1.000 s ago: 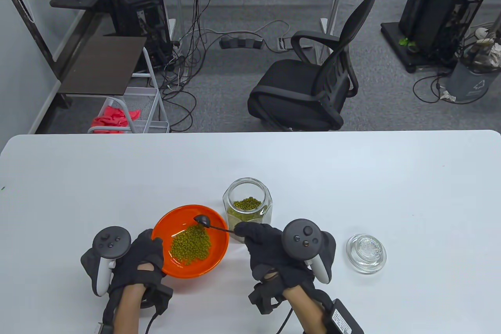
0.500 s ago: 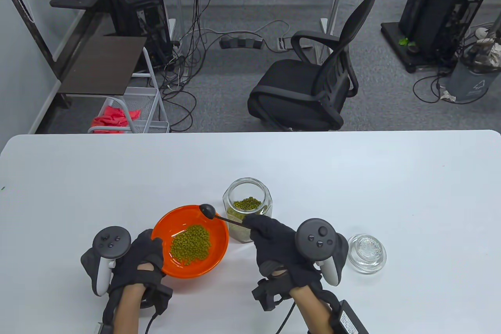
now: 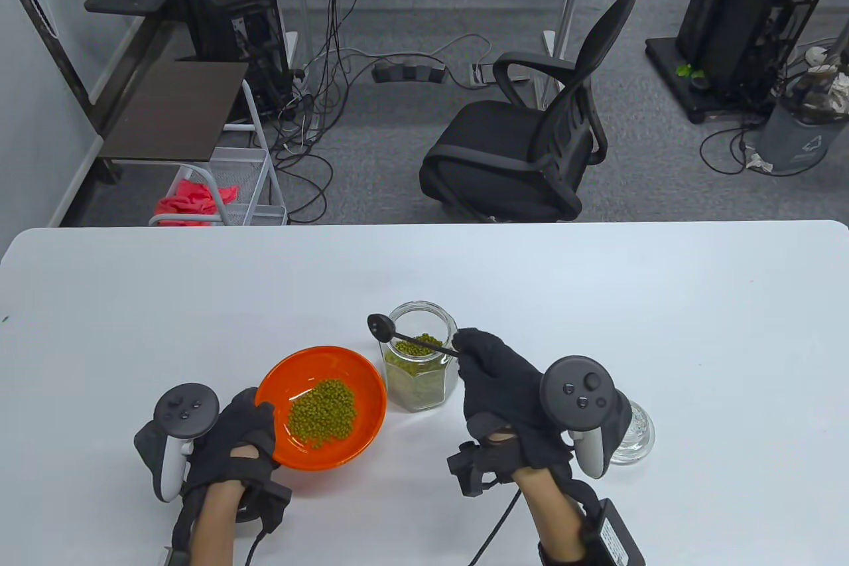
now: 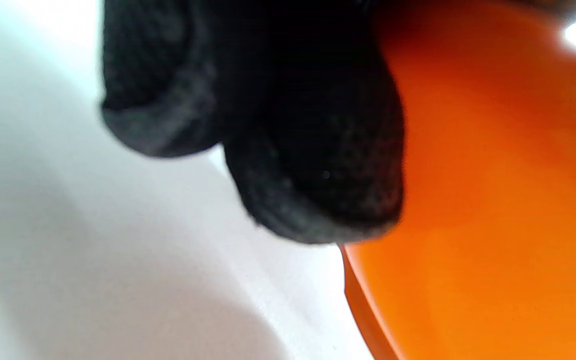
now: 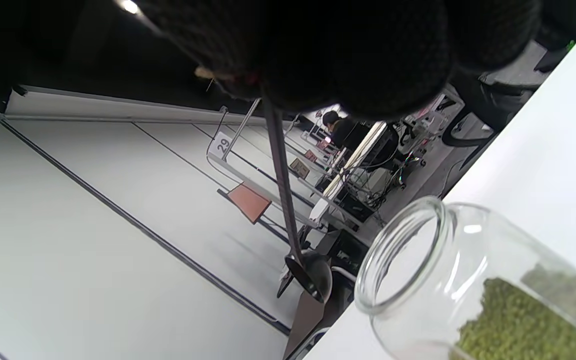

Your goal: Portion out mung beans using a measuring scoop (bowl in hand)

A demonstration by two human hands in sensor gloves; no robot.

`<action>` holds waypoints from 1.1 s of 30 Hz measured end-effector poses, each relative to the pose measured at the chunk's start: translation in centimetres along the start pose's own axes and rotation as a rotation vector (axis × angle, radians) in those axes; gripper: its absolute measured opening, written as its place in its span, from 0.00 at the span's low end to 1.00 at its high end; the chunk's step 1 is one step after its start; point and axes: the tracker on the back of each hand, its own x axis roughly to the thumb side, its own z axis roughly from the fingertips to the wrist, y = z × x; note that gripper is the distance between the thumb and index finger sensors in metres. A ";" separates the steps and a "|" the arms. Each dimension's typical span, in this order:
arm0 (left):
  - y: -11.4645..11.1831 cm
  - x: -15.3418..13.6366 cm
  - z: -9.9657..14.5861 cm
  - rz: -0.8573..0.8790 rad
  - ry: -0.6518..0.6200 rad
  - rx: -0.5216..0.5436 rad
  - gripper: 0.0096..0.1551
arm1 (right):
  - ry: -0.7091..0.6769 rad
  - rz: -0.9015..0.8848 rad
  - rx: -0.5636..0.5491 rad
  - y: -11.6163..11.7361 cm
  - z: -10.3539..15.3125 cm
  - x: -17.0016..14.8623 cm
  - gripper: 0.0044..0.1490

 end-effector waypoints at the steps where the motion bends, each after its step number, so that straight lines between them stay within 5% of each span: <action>1: 0.0 0.0 0.0 0.002 -0.001 0.001 0.33 | 0.004 0.009 -0.009 -0.2 -0.2 0.2 0.25; 10: 0.2 -0.1 0.0 0.015 -0.004 0.005 0.33 | 0.042 0.207 -0.003 0.2 -2.0 0.8 0.24; 28: 0.4 -0.3 0.1 0.022 0.000 0.013 0.33 | 0.065 0.577 0.106 8.2 -5.6 -1.4 0.24; 33: 0.5 -0.3 0.0 0.022 0.001 0.014 0.33 | 0.084 0.562 0.166 9.0 -6.1 -1.5 0.23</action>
